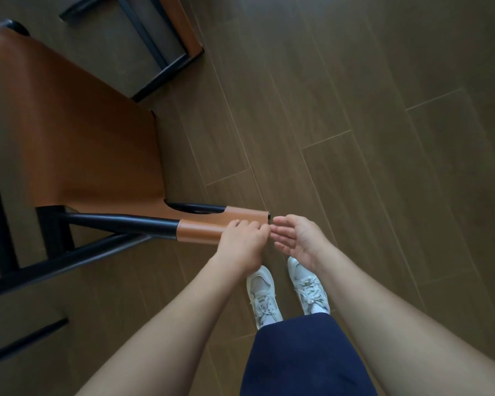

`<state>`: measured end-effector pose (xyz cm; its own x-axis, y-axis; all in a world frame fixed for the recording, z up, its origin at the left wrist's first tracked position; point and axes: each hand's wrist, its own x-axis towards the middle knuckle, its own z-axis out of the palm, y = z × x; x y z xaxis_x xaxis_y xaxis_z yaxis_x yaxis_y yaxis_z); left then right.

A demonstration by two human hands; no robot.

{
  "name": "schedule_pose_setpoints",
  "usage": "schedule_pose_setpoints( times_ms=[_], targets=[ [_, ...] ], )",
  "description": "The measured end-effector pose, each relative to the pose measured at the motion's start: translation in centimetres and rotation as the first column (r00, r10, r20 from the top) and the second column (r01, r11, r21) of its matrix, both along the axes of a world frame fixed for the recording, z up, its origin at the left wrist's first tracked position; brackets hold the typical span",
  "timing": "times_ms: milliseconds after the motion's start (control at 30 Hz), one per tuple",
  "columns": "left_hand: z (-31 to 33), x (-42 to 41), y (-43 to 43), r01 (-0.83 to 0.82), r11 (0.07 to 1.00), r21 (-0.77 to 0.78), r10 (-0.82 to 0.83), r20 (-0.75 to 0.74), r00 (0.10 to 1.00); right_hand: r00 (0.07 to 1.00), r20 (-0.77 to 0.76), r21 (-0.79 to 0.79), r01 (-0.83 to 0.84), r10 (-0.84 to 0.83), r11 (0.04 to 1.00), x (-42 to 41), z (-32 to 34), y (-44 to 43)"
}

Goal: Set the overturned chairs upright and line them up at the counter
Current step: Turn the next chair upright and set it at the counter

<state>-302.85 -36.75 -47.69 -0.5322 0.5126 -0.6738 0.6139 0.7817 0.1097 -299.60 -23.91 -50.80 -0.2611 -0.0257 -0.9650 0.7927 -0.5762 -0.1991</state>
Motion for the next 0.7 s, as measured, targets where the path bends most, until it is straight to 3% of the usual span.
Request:
schedule_pose_setpoints(
  times_ms=[133, 433, 700],
  targets=[
    [-0.7, -0.3, 0.4, 0.040, 0.999, -0.032, -0.041, -0.060, 0.997, 0.994, 0.047, -0.049, 0.101, -0.098, 0.994, 0.2, -0.2, -1.4],
    [0.1, -1.0, 0.4, 0.047, 0.998, -0.048, -0.049, -0.040, 0.998, 0.913, 0.134, -0.126, 0.402, -0.386, 0.907, 0.3, 0.3, -3.3],
    [2.1, -1.3, -1.4, -0.004, 1.000, -0.020, 0.002, -0.060, 0.998, 0.882, 0.180, -0.193, 0.466, -0.436, 0.864, 0.0, 2.2, -3.7]
  ],
)
